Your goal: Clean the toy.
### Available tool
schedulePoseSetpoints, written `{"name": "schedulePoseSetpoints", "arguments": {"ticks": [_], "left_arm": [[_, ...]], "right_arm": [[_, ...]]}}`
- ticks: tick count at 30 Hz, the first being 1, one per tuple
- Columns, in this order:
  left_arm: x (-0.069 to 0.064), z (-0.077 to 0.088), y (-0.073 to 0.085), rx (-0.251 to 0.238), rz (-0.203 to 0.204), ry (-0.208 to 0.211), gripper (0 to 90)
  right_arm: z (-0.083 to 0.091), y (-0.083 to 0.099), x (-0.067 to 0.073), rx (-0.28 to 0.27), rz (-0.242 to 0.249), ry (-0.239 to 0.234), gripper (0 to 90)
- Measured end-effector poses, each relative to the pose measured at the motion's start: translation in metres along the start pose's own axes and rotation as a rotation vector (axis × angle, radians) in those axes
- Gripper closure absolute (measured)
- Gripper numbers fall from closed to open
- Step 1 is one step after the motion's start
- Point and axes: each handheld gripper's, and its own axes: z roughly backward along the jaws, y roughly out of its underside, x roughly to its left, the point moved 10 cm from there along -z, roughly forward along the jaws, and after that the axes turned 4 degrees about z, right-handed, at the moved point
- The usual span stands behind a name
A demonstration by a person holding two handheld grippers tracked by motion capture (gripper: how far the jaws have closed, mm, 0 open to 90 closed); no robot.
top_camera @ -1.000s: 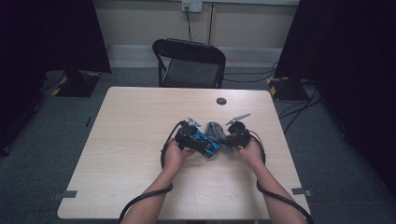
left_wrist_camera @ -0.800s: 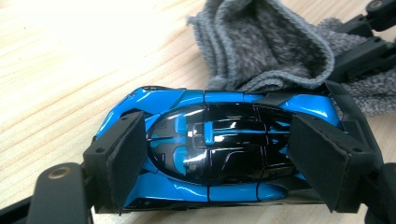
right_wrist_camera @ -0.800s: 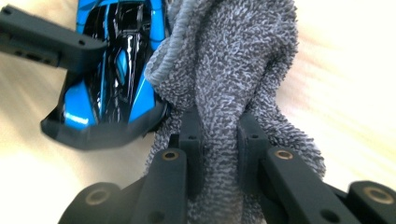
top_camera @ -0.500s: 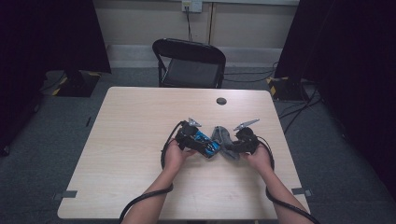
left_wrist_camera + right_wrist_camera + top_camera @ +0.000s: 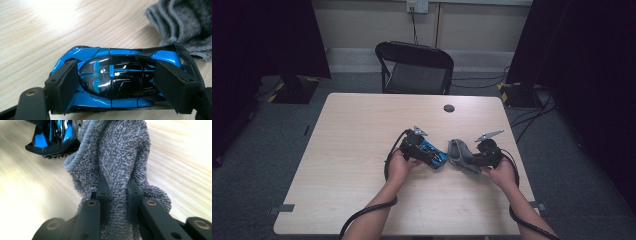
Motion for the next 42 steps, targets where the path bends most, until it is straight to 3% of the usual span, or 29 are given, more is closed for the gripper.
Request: {"name": "schedulePoseSetpoints", "arguments": {"ticks": [6,12,18,21,27,31,42], "left_arm": [[0.000,0.000,0.000,0.000,0.000,0.001,20.1],[0.000,0.000,0.000,-0.005,-0.002,0.001,20.1],[0.000,0.000,0.000,-0.009,0.001,0.002,20.1],[-0.001,0.000,0.001,-0.013,0.007,0.002,20.1],[0.000,0.000,0.001,-0.024,0.004,-0.001,20.1],[0.000,0.001,0.001,-0.030,0.005,-0.003,20.2],[0.000,0.001,0.001,-0.035,0.005,-0.002,20.2]], "right_arm": [[0.012,-0.006,-0.012,-0.038,-0.047,0.032,77.2],[0.015,-0.024,-0.024,-0.080,-0.102,0.072,77.2],[0.003,-0.048,-0.027,-0.098,-0.110,0.094,77.2],[-0.005,-0.060,-0.023,-0.112,-0.118,0.071,77.1],[-0.019,-0.084,-0.017,-0.104,-0.074,0.087,77.1],[-0.028,-0.098,-0.015,-0.107,-0.072,0.087,77.1],[-0.057,-0.122,-0.009,-0.098,-0.075,0.127,77.0]]}}
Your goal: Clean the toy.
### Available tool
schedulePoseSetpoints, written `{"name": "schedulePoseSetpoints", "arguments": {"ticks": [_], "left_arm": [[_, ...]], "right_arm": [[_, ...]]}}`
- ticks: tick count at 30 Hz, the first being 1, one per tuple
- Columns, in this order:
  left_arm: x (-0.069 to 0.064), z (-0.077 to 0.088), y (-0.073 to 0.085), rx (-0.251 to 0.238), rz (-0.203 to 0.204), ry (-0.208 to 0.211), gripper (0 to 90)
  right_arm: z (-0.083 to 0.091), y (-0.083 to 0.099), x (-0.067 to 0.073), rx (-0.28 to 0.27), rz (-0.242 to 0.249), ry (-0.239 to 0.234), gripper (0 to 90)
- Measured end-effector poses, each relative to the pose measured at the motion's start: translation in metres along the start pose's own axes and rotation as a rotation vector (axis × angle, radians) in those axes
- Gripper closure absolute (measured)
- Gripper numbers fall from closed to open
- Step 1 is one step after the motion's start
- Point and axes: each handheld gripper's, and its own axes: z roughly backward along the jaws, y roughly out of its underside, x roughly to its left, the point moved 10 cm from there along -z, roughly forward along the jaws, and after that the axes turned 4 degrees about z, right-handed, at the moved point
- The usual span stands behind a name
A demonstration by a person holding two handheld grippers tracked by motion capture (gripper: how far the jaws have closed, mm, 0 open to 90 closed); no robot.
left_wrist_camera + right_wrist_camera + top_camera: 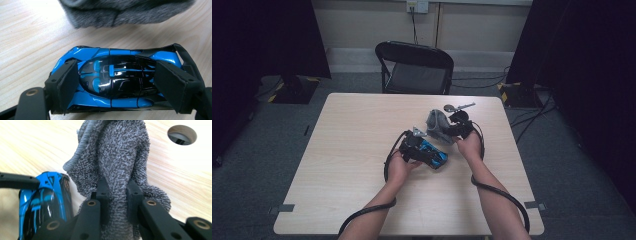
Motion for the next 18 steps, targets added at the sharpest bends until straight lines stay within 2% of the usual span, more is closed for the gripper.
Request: {"name": "schedulePoseSetpoints", "arguments": {"ticks": [6,10,13,18], "left_arm": [[0.000,0.000,0.000,-0.003,-0.001,0.001,20.3],[0.000,0.000,0.000,-0.004,-0.001,0.002,20.3],[0.000,0.000,0.000,-0.006,0.000,0.004,20.3],[0.000,0.000,0.000,-0.009,0.000,0.004,20.4]], "right_arm": [[-0.019,-0.004,0.008,0.008,-0.029,-0.003,76.9],[-0.032,-0.002,0.016,0.030,-0.015,0.003,76.7],[-0.040,-0.001,0.024,0.043,-0.009,-0.009,76.6],[-0.047,0.005,0.035,0.066,0.033,-0.015,76.5]]}}
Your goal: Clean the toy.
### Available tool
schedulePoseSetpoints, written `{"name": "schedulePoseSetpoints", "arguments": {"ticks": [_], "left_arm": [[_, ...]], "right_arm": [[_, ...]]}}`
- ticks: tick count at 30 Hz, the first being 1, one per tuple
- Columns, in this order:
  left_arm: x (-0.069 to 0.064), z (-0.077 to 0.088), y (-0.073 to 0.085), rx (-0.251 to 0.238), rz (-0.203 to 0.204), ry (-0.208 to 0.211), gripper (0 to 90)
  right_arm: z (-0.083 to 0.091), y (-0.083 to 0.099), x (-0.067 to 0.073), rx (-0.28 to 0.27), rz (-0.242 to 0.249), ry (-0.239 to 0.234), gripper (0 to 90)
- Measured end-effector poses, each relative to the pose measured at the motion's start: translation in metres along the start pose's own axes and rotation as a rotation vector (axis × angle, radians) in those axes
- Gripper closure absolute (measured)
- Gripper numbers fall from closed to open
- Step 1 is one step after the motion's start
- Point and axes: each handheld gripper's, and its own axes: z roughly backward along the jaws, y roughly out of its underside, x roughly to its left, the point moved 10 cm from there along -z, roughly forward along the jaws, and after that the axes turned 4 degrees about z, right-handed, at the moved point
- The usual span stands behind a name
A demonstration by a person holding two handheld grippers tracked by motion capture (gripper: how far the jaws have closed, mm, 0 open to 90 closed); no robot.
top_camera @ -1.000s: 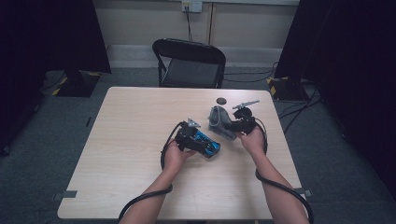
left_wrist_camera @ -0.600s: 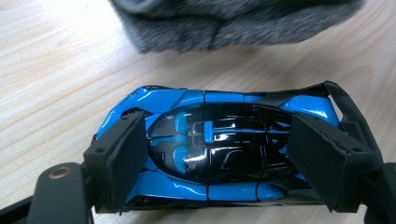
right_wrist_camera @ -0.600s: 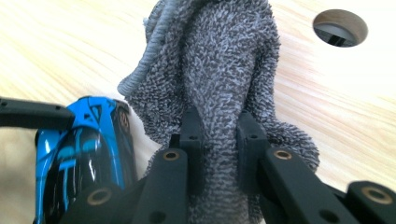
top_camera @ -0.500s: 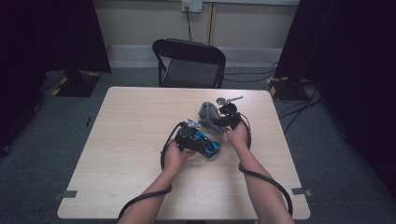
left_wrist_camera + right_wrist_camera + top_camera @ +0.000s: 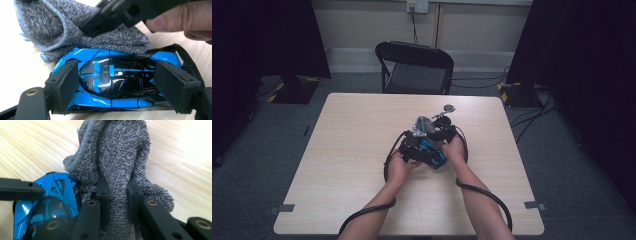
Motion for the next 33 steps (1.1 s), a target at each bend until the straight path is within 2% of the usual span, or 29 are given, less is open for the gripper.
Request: {"name": "schedulePoseSetpoints", "arguments": {"ticks": [5,8,14,33], "left_arm": [[0.000,0.000,0.000,0.004,-0.002,0.000,20.4],[0.000,0.000,0.000,0.006,-0.004,0.000,20.4],[0.000,0.000,0.000,0.008,-0.005,0.000,20.4],[0.000,0.000,0.000,0.008,-0.006,0.001,20.4]], "right_arm": [[0.001,0.004,0.002,0.014,0.023,-0.023,76.5],[0.002,0.005,0.002,0.021,0.046,-0.021,76.6],[0.004,0.007,0.003,0.029,0.063,-0.028,76.6],[0.011,0.016,0.001,0.036,0.071,-0.056,76.6]]}}
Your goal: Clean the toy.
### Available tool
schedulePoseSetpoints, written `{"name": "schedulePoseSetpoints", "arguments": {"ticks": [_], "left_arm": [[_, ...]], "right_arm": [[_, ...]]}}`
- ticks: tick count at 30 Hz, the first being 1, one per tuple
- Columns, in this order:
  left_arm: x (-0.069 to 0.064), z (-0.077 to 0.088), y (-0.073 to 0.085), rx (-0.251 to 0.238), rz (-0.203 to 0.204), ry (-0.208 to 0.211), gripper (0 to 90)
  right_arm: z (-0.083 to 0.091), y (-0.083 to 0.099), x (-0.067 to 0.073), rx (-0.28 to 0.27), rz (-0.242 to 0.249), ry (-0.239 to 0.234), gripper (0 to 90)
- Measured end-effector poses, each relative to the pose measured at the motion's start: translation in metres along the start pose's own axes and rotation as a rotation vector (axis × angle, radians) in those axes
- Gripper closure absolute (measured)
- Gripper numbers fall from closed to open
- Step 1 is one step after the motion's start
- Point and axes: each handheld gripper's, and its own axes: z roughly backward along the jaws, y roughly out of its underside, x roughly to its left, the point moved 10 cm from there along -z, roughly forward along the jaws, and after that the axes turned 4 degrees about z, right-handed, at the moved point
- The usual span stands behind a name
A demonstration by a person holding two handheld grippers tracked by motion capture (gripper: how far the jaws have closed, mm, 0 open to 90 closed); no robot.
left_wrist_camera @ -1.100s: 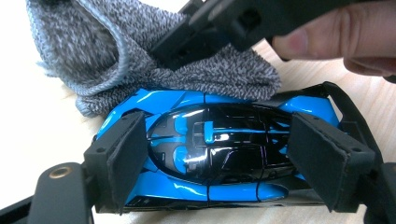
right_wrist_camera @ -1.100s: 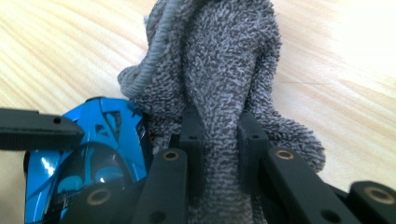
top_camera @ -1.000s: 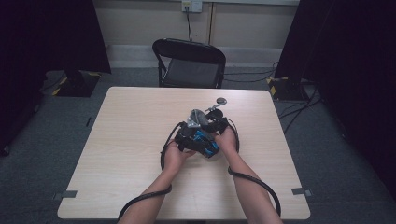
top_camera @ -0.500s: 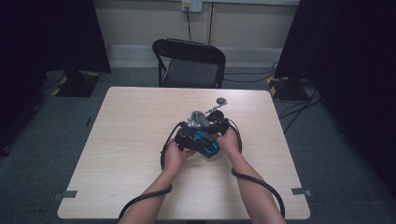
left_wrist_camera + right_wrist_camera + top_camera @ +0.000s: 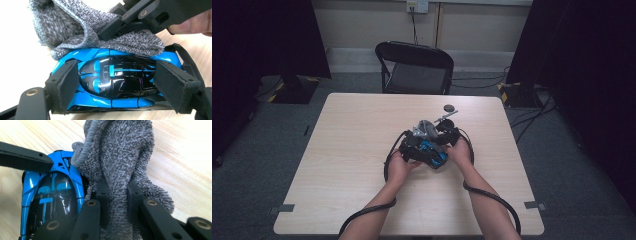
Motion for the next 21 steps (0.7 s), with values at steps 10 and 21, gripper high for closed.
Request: {"name": "schedulePoseSetpoints", "arguments": {"ticks": [10,21], "left_arm": [[0.000,0.000,0.000,0.001,0.004,-0.002,20.4],[0.000,0.000,0.000,0.006,0.002,-0.001,20.4]], "right_arm": [[0.008,0.010,-0.003,0.004,0.003,-0.012,76.6],[0.017,0.022,-0.006,0.006,0.005,-0.031,76.6]]}}
